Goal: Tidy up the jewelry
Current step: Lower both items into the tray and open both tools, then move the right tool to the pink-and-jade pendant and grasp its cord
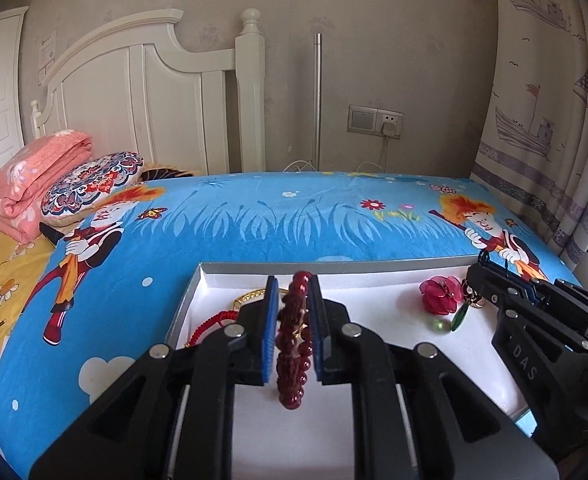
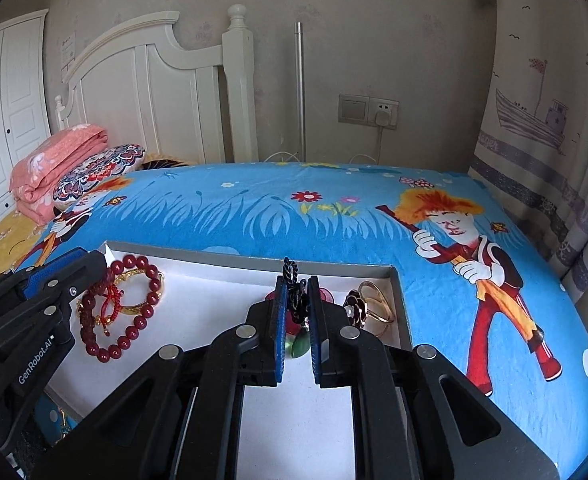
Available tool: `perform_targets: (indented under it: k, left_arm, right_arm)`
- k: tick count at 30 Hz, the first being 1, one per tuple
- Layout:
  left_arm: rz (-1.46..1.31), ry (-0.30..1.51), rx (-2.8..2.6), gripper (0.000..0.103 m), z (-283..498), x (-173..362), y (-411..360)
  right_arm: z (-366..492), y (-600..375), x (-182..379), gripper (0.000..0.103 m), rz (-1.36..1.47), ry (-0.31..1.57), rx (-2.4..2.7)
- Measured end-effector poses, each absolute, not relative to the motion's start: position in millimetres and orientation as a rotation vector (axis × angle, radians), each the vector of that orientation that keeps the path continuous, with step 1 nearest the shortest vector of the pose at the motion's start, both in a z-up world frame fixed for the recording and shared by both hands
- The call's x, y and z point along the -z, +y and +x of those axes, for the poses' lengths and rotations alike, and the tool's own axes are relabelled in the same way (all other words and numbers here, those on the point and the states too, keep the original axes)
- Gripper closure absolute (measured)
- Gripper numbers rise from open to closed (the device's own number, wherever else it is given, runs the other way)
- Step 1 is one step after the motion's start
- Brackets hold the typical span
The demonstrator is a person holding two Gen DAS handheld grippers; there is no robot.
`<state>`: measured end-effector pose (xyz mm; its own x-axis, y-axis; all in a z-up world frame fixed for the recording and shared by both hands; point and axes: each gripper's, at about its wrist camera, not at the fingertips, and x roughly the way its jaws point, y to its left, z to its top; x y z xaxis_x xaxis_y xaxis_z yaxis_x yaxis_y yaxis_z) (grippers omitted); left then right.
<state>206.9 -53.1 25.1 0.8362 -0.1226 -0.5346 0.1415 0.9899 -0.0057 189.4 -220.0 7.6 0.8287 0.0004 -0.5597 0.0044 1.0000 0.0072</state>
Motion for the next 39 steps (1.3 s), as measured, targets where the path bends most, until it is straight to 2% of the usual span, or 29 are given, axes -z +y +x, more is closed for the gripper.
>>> perform_targets:
  k: [1,2,3,4,5,10,12,18,28,39]
  left_arm:
    - [0.027,0.556,0.14,0.066,204,-27,-51]
    - [0.019,0.543,0.139,0.054,201,-29,-50]
    - [0.014,0.529,0.133,0.048,197,-32,-49]
    - [0.009,0.519,0.132,0.048,195,-34,-47]
    - [0.006,0.514,0.135,0.048,191,-37,-46]
    - [-0.009,0.477,0.116,0.039,177,-47,-36]
    - [-0.018,0.468,0.098,0.03,171,-49,-29]
    - [-0.057,0.457,0.05,0.011,138,-47,-9]
    - [0.012,0.45,0.059,0.007,64,-12,-5]
    - [0.038,0.454,0.083,0.006,28,26,6]
  right_arm:
    - [187,-220,-8,0.088,0.006,0.593,0.004]
    - [186,-221,-8,0.084,0.008,0.593,0.003]
    - [185,-223,-9,0.075,0.015,0.593,-0.006]
    - [182,-224,-11,0.061,0.025,0.59,-0.014]
    - [179,-225,-13,0.058,0.032,0.579,-0.018]
    - [162,-224,-27,0.058,0.017,0.542,-0.044]
    - [151,-223,-31,0.058,0.017,0.531,-0.065]
    - [101,-220,-30,0.058,0.03,0.501,-0.138]
    - [39,-212,7,0.058,0.029,0.521,-0.139]
    - [14,-207,24,0.056,-0.012,0.494,-0.114]
